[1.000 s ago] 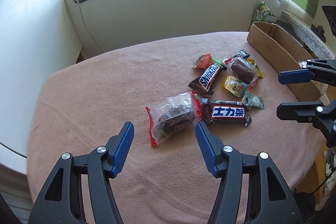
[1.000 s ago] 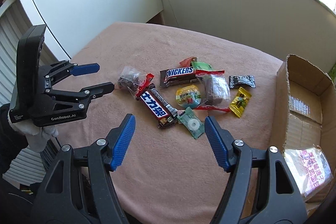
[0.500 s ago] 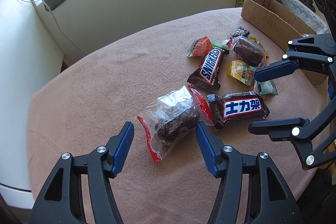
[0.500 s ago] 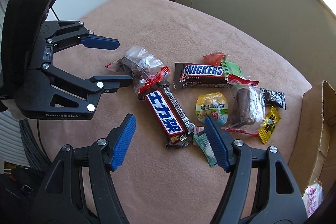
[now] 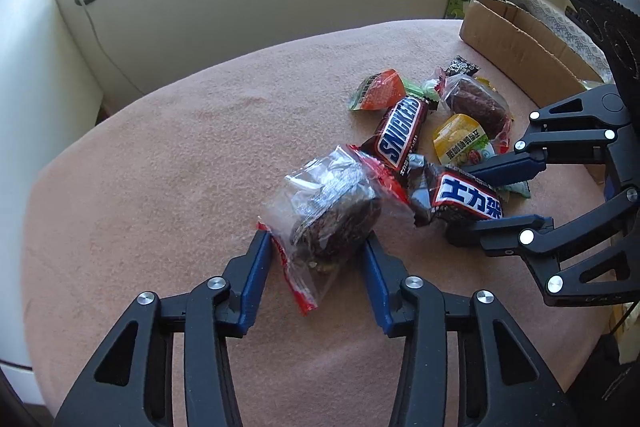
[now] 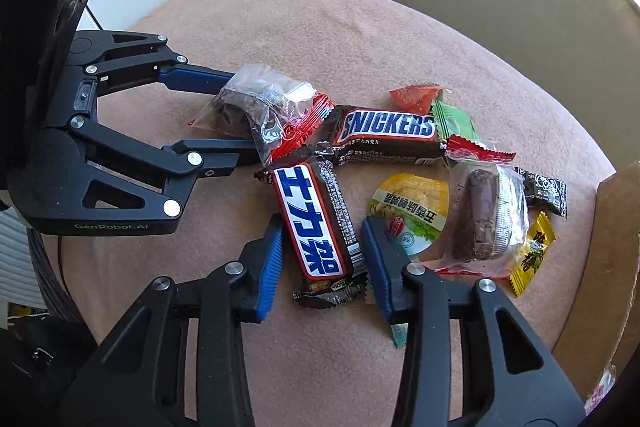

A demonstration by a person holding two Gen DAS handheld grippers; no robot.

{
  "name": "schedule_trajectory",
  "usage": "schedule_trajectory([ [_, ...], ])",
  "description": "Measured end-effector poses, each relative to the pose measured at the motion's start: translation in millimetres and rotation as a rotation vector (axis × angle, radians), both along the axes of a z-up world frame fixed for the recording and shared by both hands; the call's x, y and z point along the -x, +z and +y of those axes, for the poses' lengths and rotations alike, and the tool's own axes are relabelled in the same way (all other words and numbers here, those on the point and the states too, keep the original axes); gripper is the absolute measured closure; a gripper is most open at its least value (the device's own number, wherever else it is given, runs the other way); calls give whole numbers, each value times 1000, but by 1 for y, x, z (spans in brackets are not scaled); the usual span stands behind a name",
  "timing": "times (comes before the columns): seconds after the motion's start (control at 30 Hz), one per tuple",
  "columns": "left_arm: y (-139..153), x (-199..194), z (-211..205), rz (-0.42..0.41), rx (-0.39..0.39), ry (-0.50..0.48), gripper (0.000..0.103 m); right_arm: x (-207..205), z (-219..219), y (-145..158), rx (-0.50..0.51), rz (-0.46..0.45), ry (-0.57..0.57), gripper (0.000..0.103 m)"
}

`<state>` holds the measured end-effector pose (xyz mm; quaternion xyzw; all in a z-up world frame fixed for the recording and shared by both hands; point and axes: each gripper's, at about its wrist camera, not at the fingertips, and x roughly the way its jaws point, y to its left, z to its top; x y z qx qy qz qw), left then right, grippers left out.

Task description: Organize snacks

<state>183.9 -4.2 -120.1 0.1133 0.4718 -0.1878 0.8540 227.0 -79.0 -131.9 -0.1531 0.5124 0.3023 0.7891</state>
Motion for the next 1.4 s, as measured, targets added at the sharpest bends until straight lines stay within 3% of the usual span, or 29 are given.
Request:
schedule_trajectory([
  [0.03, 0, -2, 0, -3, -1, 0, 66, 0, -1, 1, 1, -4, -5, 70],
  [0.23, 0, -6, 9, 24, 35, -2, 67, -2, -10, 4, -20, 2, -25, 72],
  [0.3, -1, -3, 7, 12, 6, 1, 64, -3, -14, 5, -33, 11, -39, 72],
  [0.43, 5, 1, -2, -28, -26, 9, 39, -1, -25, 11, -40, 8, -45, 72],
  [0.5, 10, 0, -5, -41, -7, -3, 39, 2, -31, 17, -55, 9, -47, 72],
  [0.63, 8, -9, -18, -55, -49, -23, 38, 8, -42, 28, -73, 3, -53, 72],
  [0.8, 2, -23, -25, -23, -33, -27, 38, 13, -51, 36, -86, -5, -66, 72],
  [0.83, 0, -25, -26, -7, -26, -24, 39, 14, -54, 37, -90, -5, -72, 72],
  [0.87, -3, -26, -26, 0, -26, -18, 48, 13, -57, 37, -94, -4, -78, 72],
  [0.97, -3, -24, -22, 7, 14, 1, 62, 19, -60, 36, -107, 2, -101, 72],
  [1.03, -2, -23, -20, 9, 23, 13, 67, 19, -64, 35, -114, 4, -107, 72],
  [1.2, 3, -16, -8, 26, 76, 67, 68, 21, -73, 40, -137, -6, -129, 72],
  [1.4, 36, -5, -4, -42, 145, 92, 70, 26, -88, 58, -165, -32, -167, 72],
])
